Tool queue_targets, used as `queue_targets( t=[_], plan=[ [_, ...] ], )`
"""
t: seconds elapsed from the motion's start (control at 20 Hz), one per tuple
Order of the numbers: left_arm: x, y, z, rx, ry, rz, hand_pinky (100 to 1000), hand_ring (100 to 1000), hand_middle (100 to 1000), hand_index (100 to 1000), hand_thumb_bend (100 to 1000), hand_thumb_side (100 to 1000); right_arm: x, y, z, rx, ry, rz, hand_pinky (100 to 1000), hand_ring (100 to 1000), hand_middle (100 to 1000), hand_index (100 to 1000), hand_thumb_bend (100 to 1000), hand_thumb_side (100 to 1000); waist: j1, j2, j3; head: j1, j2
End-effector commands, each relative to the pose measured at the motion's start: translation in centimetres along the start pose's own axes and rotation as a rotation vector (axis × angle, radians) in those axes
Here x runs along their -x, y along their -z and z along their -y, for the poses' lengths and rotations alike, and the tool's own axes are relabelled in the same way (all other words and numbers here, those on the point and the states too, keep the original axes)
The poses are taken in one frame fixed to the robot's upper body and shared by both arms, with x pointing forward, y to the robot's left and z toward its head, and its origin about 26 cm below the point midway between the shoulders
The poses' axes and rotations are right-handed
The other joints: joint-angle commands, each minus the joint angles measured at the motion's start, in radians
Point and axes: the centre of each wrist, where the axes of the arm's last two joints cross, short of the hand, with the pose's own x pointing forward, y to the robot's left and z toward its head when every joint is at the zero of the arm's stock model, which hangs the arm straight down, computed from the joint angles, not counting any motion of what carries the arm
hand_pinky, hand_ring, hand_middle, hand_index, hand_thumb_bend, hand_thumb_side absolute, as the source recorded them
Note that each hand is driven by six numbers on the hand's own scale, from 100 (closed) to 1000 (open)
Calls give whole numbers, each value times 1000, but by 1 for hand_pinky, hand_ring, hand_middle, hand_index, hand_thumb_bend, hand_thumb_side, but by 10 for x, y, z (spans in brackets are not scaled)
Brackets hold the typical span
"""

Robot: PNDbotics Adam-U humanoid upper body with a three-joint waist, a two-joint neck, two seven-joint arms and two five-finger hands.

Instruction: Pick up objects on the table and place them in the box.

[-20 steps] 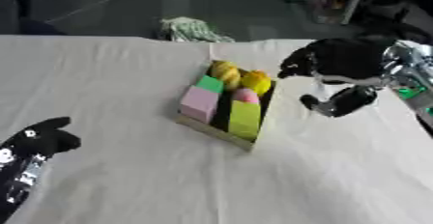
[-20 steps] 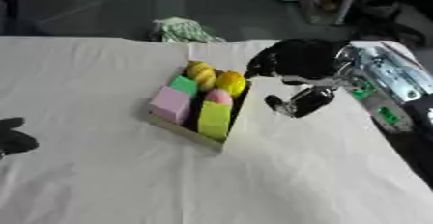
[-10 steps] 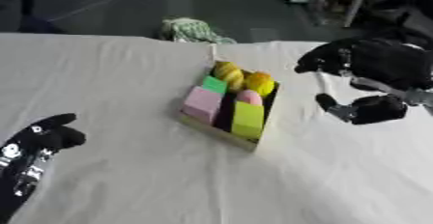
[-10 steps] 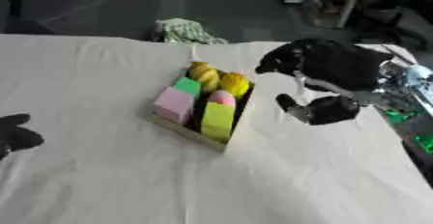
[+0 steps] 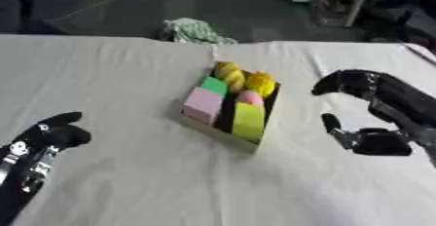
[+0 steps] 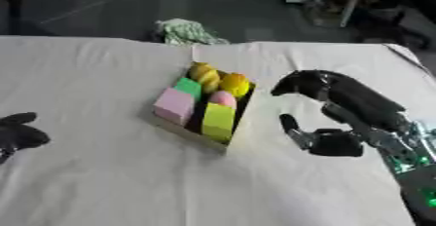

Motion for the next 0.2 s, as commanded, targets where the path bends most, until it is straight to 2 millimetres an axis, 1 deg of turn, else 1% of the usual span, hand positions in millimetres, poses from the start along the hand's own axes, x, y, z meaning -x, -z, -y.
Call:
queue_targets(
  t=[0.05,0.2],
  plan=[
    [-6,0,-4,-28,-1,24,818,712,619,857,100,807,-12,5,-13,84,107,3,787,732,784,883,100,419,3,-13,0,14,-15],
    [-6,0,-2,-41,-13,23,815,707,613,852,100,804,-26,6,-37,129,241,-20,783,723,778,876,100,421,4,-16,-4,16,-13]
  ],
)
